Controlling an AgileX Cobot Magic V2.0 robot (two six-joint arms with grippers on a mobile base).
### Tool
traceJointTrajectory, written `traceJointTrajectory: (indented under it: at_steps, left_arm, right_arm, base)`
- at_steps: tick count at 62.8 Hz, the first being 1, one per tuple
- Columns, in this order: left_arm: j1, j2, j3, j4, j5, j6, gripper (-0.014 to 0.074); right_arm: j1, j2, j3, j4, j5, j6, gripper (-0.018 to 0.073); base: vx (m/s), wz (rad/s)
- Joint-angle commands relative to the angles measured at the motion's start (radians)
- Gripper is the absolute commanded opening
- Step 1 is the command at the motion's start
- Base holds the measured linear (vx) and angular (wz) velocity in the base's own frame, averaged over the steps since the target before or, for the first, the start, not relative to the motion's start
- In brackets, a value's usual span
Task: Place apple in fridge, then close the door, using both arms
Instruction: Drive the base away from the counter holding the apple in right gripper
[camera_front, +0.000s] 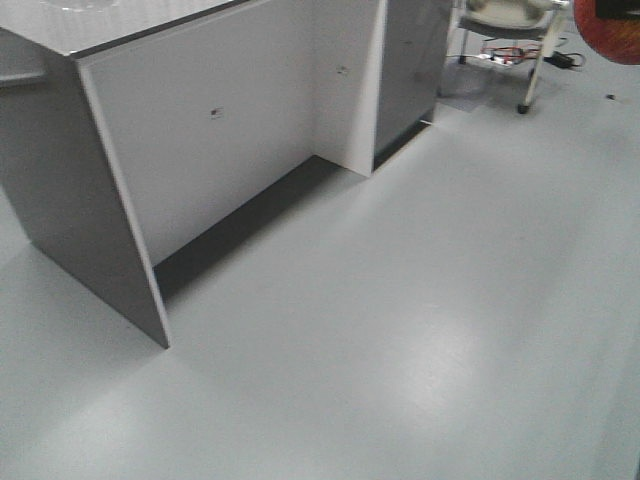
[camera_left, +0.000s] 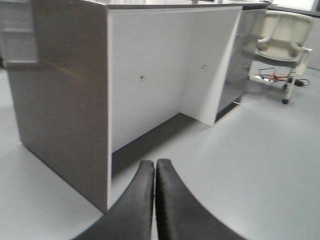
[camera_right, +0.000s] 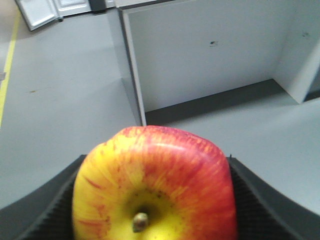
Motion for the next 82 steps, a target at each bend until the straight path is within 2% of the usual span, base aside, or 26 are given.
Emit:
traceJointTrajectory:
  at_steps: [1,82]
  left_arm:
    - [0.001,-0.006,0.026,-0.002,-0.07,-0.007,-0.0006]
    - [0.001,-0.006,0.026,-0.002,-0.07,-0.007,-0.0006]
  right_arm:
    - [-0.005,-0.02,-0.03,0.045,-0.059,-0.013,-0.0006]
    - [-0.005,-0.02,-0.03,0.045,-0.059,-0.013,-0.0006]
  base:
    - [-0.02,0.37]
    - [0.0,0.48]
